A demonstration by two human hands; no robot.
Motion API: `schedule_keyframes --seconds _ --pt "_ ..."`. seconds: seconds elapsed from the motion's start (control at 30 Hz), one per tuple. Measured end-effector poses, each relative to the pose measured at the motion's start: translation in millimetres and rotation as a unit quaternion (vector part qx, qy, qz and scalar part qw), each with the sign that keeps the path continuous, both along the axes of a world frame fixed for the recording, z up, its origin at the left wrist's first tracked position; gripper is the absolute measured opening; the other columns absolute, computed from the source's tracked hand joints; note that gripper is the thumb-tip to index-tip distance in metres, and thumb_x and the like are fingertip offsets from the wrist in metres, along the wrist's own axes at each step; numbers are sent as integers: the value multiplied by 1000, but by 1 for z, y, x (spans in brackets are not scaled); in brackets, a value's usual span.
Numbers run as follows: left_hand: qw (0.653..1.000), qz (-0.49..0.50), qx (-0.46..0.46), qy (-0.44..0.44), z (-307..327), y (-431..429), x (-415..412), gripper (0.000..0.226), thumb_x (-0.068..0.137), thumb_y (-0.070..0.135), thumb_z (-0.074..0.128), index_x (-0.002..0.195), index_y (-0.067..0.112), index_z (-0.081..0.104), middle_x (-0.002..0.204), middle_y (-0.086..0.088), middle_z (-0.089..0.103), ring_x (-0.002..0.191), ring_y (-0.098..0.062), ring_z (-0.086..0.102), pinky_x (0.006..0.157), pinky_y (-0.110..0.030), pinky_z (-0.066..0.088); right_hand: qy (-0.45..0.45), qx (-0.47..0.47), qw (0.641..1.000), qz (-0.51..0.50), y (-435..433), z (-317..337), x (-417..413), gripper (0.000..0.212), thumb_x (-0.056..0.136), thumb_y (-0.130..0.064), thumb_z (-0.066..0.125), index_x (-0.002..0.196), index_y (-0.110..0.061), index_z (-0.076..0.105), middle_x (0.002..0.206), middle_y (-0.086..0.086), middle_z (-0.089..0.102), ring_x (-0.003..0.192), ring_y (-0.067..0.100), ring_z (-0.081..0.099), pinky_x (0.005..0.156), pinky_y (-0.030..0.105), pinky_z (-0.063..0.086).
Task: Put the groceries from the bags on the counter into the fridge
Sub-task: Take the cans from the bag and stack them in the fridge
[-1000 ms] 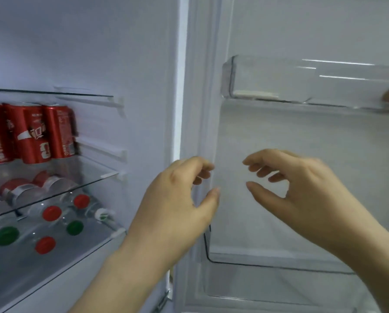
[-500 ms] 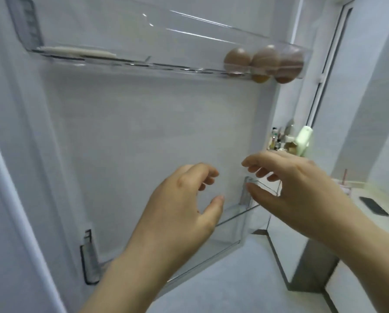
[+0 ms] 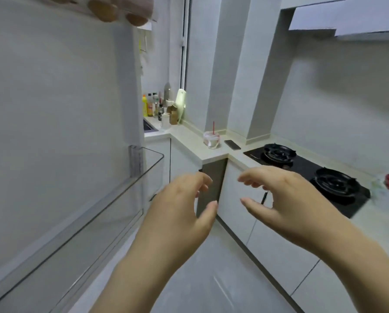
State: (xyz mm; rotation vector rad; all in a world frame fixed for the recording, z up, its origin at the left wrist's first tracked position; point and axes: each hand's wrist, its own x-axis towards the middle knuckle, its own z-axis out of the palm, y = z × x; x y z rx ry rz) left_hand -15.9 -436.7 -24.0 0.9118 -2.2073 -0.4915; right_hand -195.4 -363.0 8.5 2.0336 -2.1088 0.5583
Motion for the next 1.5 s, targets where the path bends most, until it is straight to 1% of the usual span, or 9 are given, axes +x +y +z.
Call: schedule_keyframes --seconds 0.1,0.23,0.4,0.63,0.8,1.0,1.27,1.37,1.5 --pt "999 -35 0 -14 -4 0 -42 35 90 39 56 124 35 50 113 20 55 103 4 51 92 -22 48 -3 9 999 -45 13 -6 -38 30 88 -40 59 117 -32 59 111 -18 61 102 1 55 91 26 48" --pt "996 -80 3 -23 -5 3 -107 36 91 38 56 125 34 49 115 21 52 102 4 49 91 -21 47 2 16 996 -92 33 -10 -92 32 89 -41 56 120 -34 56 113 -21 58 103 -3 53 91 20 43" --pt "991 -129 -2 -34 -5 14 -202 36 91 38 56 126 35 48 114 22 52 103 4 50 91 -19 47 18 9 985 -172 65 -12 -172 31 90 -39 54 120 -31 55 113 -15 58 106 6 56 87 28 48" --pt "976 -210 14 -52 -23 32 -312 34 91 36 55 124 35 49 111 22 52 99 6 50 87 -16 46 -24 26 965 -260 105 -27 -256 28 92 -39 53 119 -33 54 110 -20 55 100 2 54 86 24 47" --pt "963 -261 27 -63 -36 35 -374 35 90 36 57 124 36 49 111 22 54 99 5 51 89 -21 48 -60 40 946 -315 121 -43 -302 32 92 -41 53 123 -34 53 117 -20 55 104 1 53 89 24 46" --pt "945 -317 56 -55 -48 15 -449 34 89 33 58 122 33 52 110 20 55 99 3 53 89 -23 48 -67 54 926 -367 112 -55 -357 32 93 -41 53 124 -35 52 120 -20 54 109 0 52 91 22 44" --pt "930 -362 45 -46 -45 -47 -549 34 88 31 59 121 32 53 109 18 56 96 3 53 87 -21 47 -89 66 901 -420 71 -60 -438 31 93 -41 52 124 -36 53 119 -20 55 109 -2 51 89 16 41" --pt "920 -385 47 -61 -48 -63 -585 35 88 30 59 122 31 53 111 17 57 97 3 53 87 -21 47 -96 63 889 -444 61 -68 -467 30 92 -41 53 122 -36 53 117 -21 55 107 -3 51 89 15 40" --pt "910 -405 62 -71 -58 -71 -627 34 87 31 61 121 30 54 110 17 57 97 2 54 88 -22 48 -122 65 875 -465 54 -78 -507 30 91 -40 55 121 -34 56 108 -21 53 100 -2 52 84 17 44"
